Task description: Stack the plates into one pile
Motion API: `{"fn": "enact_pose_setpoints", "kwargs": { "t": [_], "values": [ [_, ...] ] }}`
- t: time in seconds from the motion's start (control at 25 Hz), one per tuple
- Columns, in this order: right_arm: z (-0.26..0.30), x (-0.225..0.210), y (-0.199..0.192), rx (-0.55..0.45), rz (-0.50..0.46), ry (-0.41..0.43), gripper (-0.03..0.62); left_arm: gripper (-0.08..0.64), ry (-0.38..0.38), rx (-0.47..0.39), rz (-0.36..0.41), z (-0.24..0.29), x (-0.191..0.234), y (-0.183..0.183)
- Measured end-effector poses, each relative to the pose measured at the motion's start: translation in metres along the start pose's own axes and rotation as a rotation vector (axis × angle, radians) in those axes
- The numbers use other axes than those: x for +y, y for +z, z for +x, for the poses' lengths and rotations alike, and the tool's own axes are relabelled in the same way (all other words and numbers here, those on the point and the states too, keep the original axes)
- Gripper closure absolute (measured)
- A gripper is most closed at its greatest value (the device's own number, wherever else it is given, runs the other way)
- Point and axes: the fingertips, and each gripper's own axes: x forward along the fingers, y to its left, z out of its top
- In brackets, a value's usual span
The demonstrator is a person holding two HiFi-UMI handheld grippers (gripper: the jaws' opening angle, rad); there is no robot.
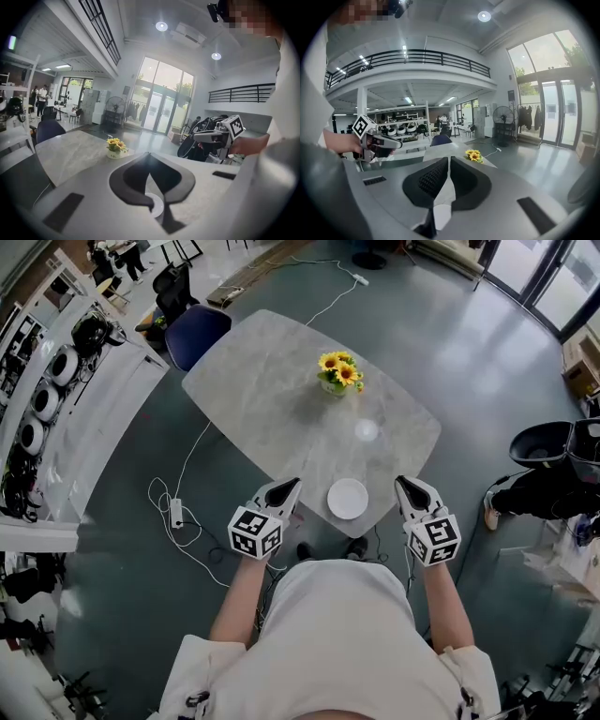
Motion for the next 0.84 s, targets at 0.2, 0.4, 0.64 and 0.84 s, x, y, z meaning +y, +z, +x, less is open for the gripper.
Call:
{"fn": "enact_pose_setpoints", "kwargs": {
  "t": [0.2,0.4,0.64,0.84],
  "values": [
    [-0.006,-0.004,-0.004,0.002,0.004,0.002,0.552,0.552,-0.021,-0.006,-0.008,0.005,-0.011,0.001],
    [-0.009,-0.004,-0.005,-0.002,0.012,0.006,0.551,0.552,-0.024,-0.002,-0.013,0.006,-0.014,-0.001],
    [-0.009,-0.004,-0.002,0.001,-0.002,0.016,0.551,0.552,-0.019,-0.003,-0.017,0.007,-0.014,0.001],
    [-0.01,-0.003,0.002,-0.011,0.0,0.016,0.551,0.552,-0.018,-0.007,-0.025,0.007,-0.014,0.001]
  ]
}}
